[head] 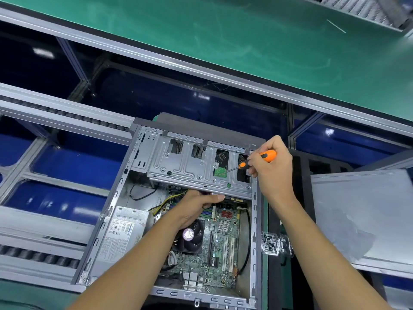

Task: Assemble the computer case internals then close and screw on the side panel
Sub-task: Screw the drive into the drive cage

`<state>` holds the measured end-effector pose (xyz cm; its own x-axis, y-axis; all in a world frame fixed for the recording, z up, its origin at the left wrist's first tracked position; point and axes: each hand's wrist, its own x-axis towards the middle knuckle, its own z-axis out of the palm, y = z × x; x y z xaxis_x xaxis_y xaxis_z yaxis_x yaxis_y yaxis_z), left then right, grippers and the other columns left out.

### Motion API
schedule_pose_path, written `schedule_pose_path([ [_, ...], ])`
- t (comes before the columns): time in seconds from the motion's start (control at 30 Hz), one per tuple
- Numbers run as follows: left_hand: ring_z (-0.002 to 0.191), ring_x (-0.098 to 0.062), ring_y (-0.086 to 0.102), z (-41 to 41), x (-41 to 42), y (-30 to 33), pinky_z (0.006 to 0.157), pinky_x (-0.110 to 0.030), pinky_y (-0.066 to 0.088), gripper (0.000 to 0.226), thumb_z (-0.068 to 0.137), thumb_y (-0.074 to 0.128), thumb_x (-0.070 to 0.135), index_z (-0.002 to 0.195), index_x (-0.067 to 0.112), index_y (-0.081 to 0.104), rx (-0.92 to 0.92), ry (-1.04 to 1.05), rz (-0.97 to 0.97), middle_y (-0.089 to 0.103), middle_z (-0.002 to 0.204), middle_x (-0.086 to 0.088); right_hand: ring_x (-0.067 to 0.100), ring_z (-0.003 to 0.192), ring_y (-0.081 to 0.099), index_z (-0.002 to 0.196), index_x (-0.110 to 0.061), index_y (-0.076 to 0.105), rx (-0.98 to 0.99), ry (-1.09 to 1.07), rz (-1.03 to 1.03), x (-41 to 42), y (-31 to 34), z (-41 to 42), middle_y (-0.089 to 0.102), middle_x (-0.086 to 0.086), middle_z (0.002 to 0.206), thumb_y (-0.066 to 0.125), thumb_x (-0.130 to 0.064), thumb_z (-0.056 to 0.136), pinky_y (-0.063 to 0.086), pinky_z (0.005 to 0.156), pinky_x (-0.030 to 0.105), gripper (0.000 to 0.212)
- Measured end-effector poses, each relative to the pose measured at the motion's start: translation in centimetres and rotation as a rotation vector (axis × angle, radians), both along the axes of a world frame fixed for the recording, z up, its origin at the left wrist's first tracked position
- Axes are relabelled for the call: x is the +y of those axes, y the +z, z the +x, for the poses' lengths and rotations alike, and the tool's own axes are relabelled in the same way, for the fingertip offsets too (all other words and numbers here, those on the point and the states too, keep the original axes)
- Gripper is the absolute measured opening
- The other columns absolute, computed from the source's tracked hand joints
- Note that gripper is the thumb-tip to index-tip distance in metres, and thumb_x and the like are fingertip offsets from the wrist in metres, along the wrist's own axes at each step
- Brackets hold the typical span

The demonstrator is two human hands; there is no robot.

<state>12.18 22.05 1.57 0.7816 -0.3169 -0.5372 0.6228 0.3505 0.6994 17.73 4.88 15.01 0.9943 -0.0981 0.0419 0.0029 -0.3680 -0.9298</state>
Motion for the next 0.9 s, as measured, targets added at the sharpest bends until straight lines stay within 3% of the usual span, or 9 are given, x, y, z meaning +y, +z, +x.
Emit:
schedule_pose_path([
  [0.1,0.084,-0.017,0.052,0.0,0.1,0.0,0.067,-0.017,0.043,0.02,0.065,0.088,0.022,0.076,0.01,0.077,-0.013,-0.009,-0.002,0.075,0.092,-0.005,0.029,0.06,0.064,0.084,-0.012,0.047,0.009,0.012,-0.037,0.1,-0.1,-0.1,0.062,0.021,0.088,0.064,0.001,0.084,0.053,0.055,0.041,0.021],
  [0.23,0.086,-0.01,0.065,0.1,0.0,-0.1,0.068,-0.014,0.047,0.014,0.072,0.086,0.014,0.08,0.01,0.075,-0.009,0.003,0.016,0.076,0.091,-0.001,0.027,0.061,0.063,0.085,-0.011,0.048,0.014,0.022,-0.078,0.3,0.0,-0.1,0.061,0.022,0.088,0.064,0.005,0.087,0.053,0.056,0.04,0.023],
  [0.37,0.066,0.002,0.063,0.2,0.0,-0.7,0.078,-0.02,0.042,0.017,0.083,0.079,0.005,0.067,0.009,0.073,0.003,-0.026,0.026,0.073,0.075,0.007,0.027,0.064,0.063,0.084,-0.016,0.049,0.026,0.029,-0.103,0.6,0.0,-0.1,0.063,0.02,0.087,0.065,0.001,0.088,0.053,0.057,0.038,0.024],
  [0.43,0.072,-0.001,0.064,0.2,0.1,-0.6,0.082,-0.023,0.04,0.012,0.083,0.08,0.006,0.085,-0.003,0.073,0.007,-0.012,0.01,0.075,0.082,0.003,0.028,0.064,0.063,0.083,-0.017,0.049,0.027,0.027,-0.112,0.7,0.0,-0.1,0.063,0.019,0.087,0.065,0.0,0.088,0.054,0.057,0.038,0.024],
  [0.5,0.081,-0.009,0.062,0.1,0.0,-0.3,0.087,-0.025,0.039,0.028,0.082,0.081,0.008,0.098,-0.013,0.07,-0.004,0.005,-0.001,0.076,0.09,-0.001,0.029,0.064,0.063,0.084,-0.016,0.049,0.026,0.028,-0.117,0.7,0.1,-0.1,0.062,0.019,0.086,0.065,0.0,0.088,0.054,0.057,0.038,0.024],
  [0.57,0.077,-0.007,0.059,0.1,0.1,-0.3,0.085,-0.025,0.039,0.006,0.084,0.079,0.006,0.085,0.001,0.076,-0.022,-0.02,-0.001,0.075,0.082,0.003,0.032,0.065,0.063,0.084,-0.015,0.049,0.018,0.032,-0.137,0.6,0.1,0.0,0.062,0.018,0.085,0.066,0.0,0.088,0.054,0.056,0.039,0.023],
  [0.67,0.062,0.003,0.058,0.2,0.1,-0.4,0.079,-0.024,0.038,0.028,0.087,0.076,0.004,0.062,0.017,0.078,-0.052,-0.041,0.008,0.07,0.07,0.013,0.035,0.066,0.063,0.084,-0.015,0.048,0.009,0.041,-0.151,0.7,0.3,0.0,0.061,0.018,0.084,0.066,0.0,0.087,0.055,0.056,0.041,0.023],
  [0.83,0.068,-0.004,0.051,0.2,0.0,-0.4,0.069,-0.02,0.037,0.019,0.085,0.079,0.009,0.069,0.019,0.08,-0.066,-0.027,-0.016,0.072,0.08,0.009,0.04,0.066,0.061,0.084,-0.012,0.048,0.003,0.076,-0.204,1.2,0.8,0.2,0.058,0.017,0.079,0.066,-0.001,0.086,0.054,0.053,0.046,0.022],
  [0.9,0.074,-0.01,0.048,0.3,0.1,-0.6,0.071,-0.02,0.037,0.011,0.082,0.081,0.014,0.072,0.018,0.082,-0.044,-0.027,-0.024,0.075,0.088,0.007,0.035,0.064,0.061,0.083,-0.015,0.047,-0.002,0.106,-0.234,1.6,1.1,0.3,0.057,0.012,0.075,0.066,-0.003,0.085,0.052,0.051,0.045,0.023],
])
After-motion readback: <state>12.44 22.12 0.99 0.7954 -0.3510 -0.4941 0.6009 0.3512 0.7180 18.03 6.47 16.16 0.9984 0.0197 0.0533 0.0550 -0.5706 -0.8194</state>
